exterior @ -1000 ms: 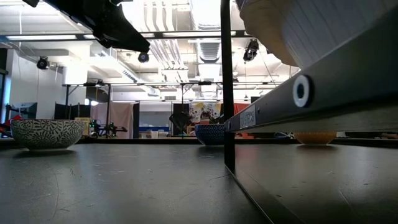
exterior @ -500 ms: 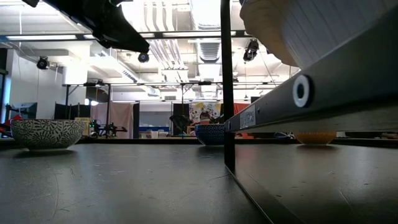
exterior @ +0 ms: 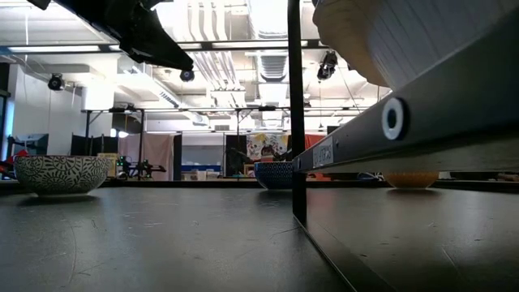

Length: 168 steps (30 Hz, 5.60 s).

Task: Place and stack bowls onto a shelf
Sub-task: Stack the white patterned bowl on top of the other white patterned bowl on the shelf, then put the blue bowl on the shelf

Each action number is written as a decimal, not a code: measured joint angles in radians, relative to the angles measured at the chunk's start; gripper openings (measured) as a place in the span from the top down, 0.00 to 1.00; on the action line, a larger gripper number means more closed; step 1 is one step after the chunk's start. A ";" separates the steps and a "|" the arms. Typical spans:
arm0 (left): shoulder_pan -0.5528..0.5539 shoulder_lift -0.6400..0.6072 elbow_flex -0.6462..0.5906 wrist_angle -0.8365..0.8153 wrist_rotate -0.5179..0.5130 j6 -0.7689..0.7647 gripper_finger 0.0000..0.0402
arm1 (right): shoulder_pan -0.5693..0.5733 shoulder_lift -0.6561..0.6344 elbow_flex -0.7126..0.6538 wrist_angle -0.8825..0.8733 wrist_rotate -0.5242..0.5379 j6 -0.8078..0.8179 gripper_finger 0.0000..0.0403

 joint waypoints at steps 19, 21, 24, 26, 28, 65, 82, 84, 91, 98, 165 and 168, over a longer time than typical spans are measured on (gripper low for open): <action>0.000 0.000 0.000 -0.016 0.000 0.025 0.58 | -0.013 0.129 0.160 -0.241 0.008 -0.002 0.89; 0.000 0.000 0.000 -0.018 0.000 0.025 0.58 | -0.015 0.129 0.151 -0.241 0.008 -0.003 0.89; 0.000 0.000 0.000 -0.019 0.000 0.025 0.58 | -0.020 0.129 0.144 -0.270 0.008 -0.004 0.89; 0.000 0.000 0.000 -0.019 0.000 0.025 0.58 | -0.025 0.129 0.144 -0.298 0.009 -0.010 0.89; 0.000 0.000 0.000 -0.019 0.000 0.025 0.58 | -0.029 0.129 0.144 -0.344 0.009 -0.017 0.89; 0.000 0.000 0.000 -0.019 0.000 -0.019 0.58 | -0.195 -0.122 0.193 -0.775 0.360 -0.210 0.89; 0.000 0.000 0.000 -0.020 -0.013 -0.023 0.58 | -0.758 -0.207 0.108 -0.893 0.316 -0.534 0.82; 0.000 0.000 0.000 -0.020 -0.030 -0.020 0.58 | -0.812 -0.224 0.076 -0.893 0.315 -0.543 0.79; 0.000 0.000 0.000 -0.019 -0.060 -0.020 0.58 | -0.916 -0.301 -0.097 -0.841 0.295 -0.587 0.68; 0.005 0.000 0.000 0.046 -0.108 0.033 0.58 | -0.999 -0.351 -0.280 -0.710 0.323 -0.604 0.58; 0.008 0.000 0.000 0.070 -0.106 0.062 0.58 | -1.337 -0.366 -0.585 -0.178 0.284 -0.716 0.97; 0.008 0.000 0.000 0.069 -0.106 0.062 0.58 | -1.333 -0.380 -0.580 -0.231 0.242 -0.714 0.97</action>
